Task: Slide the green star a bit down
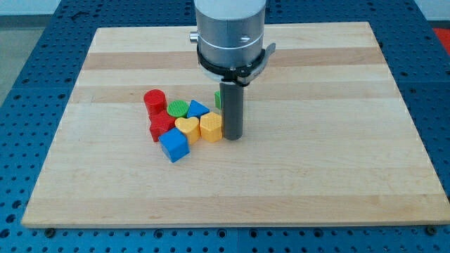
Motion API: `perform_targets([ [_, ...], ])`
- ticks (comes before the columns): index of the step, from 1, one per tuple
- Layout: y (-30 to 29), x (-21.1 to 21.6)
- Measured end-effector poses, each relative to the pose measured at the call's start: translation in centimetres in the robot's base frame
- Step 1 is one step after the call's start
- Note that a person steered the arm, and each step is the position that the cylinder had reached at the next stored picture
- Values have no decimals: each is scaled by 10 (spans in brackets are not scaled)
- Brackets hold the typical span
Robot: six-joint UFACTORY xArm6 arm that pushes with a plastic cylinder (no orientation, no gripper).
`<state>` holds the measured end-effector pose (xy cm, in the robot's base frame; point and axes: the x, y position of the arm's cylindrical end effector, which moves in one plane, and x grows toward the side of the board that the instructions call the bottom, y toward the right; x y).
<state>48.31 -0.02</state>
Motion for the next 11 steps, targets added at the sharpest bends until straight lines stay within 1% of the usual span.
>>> perform_targets([
  [1,31,-2],
  [2,91,-48],
  [3,111,-74],
  [4,93,-86],
  [5,91,-136],
  [6,46,-142],
  [8,17,-109],
  [10,-24,-83],
  [11,-28,-82],
])
